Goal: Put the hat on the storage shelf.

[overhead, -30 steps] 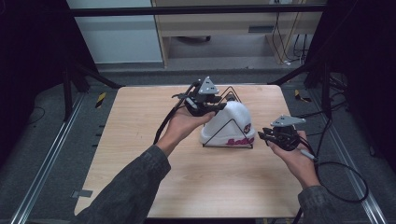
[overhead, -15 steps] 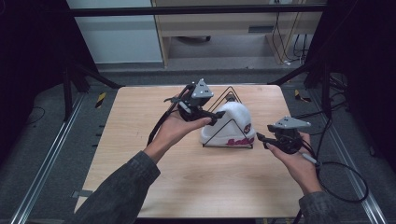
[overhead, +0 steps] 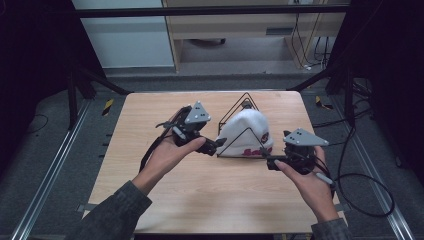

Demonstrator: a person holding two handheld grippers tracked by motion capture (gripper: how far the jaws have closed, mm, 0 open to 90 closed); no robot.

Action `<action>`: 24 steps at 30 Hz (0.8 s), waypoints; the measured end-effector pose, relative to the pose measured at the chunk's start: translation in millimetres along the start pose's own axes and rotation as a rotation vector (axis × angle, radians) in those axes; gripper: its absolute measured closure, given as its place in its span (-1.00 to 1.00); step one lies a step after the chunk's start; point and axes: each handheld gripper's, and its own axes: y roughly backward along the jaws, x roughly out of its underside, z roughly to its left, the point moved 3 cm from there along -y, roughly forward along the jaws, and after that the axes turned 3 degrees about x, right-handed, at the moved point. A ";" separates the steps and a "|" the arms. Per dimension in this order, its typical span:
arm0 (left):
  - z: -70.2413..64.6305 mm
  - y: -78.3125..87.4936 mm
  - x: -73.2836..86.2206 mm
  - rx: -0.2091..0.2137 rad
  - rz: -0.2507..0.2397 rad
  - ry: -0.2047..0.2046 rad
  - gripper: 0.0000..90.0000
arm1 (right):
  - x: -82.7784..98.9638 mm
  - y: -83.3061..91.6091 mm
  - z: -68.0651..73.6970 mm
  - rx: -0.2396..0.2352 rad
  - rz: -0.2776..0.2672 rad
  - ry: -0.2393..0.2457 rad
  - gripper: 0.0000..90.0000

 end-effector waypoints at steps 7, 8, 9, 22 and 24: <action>-1.2 20.6 27.9 -0.016 -0.023 0.027 -0.91 | -6.2 -0.4 28.3 -0.079 -0.010 0.044 -0.87; -1.1 23.3 31.6 -0.019 -0.024 0.029 -0.91 | -7.3 -1.1 32.1 -0.083 -0.010 0.049 -0.86; -1.1 26.1 35.3 -0.021 -0.025 0.031 -0.91 | -8.2 -1.6 35.2 -0.092 -0.010 0.052 -0.86; 10.4 50.8 87.6 -0.086 -0.001 0.075 -0.91 | -16.6 -28.7 81.0 -0.183 0.014 0.116 -0.76; 13.8 53.8 96.4 -0.094 0.003 0.091 -0.90 | -15.7 -31.7 84.6 -0.193 0.022 0.119 -0.76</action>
